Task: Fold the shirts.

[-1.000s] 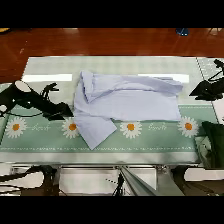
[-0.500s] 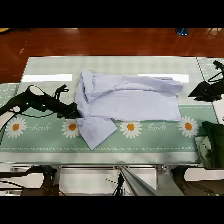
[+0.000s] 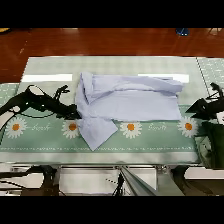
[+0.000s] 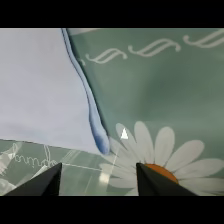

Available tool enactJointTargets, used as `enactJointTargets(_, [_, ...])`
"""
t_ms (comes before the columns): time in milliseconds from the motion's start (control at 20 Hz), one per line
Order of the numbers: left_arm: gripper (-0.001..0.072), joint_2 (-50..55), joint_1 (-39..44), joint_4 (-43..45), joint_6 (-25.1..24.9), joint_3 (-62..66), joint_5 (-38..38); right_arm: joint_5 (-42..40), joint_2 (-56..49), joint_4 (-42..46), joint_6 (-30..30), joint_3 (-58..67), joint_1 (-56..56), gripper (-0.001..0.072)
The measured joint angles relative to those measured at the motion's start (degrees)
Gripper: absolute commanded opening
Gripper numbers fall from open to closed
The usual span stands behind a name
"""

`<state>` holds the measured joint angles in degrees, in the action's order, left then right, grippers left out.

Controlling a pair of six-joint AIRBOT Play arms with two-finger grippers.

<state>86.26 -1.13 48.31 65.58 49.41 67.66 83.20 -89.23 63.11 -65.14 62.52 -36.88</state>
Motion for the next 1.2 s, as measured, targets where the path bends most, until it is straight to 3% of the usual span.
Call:
enactJointTargets(200, [0.0026, -0.8, 0.0, -0.6, -1.4, 0.1, 0.3, -5.0, 0.1, -3.2, 0.7, -5.4, 2.2, 0.0519])
enactJointTargets(250, [0.0026, -0.9, 0.0, -0.7, -1.6, 0.1, 0.3, -6.0, 0.1, -4.3, 0.6, -6.3, 3.4, 0.0451])
enactJointTargets(350, [0.0026, -1.1, 0.0, -0.8, -2.2, 0.3, 0.2, -9.5, 0.1, -4.7, -0.5, -7.5, 6.0, 0.0135])
enactJointTargets(400, [0.0025, -1.1, -0.2, -0.7, -2.8, 0.8, 0.3, -11.0, 0.0, -4.5, -1.2, -7.8, 7.3, 0.0031])
enactJointTargets(600, [0.0024, -2.9, -1.9, -0.8, -4.2, 6.9, 1.9, -11.7, 2.6, -8.1, -1.4, -6.2, 10.0, 0.0011])
enactJointTargets(900, [0.0024, -15.6, -4.0, -2.4, -4.8, 28.1, 3.5, -9.6, 19.3, -21.2, 0.2, 8.2, 10.8, 0.0011])
enactJointTargets(1050, [0.0024, -23.6, -4.4, -2.9, -4.8, 42.1, 2.6, -14.3, 29.3, -23.8, -0.5, 18.4, 10.9, 0.0011])
enactJointTargets(1200, [0.0023, -30.9, -4.6, -0.4, -4.7, 54.2, 1.4, -19.4, 37.9, -21.0, -4.4, 27.2, 11.0, 0.0010])
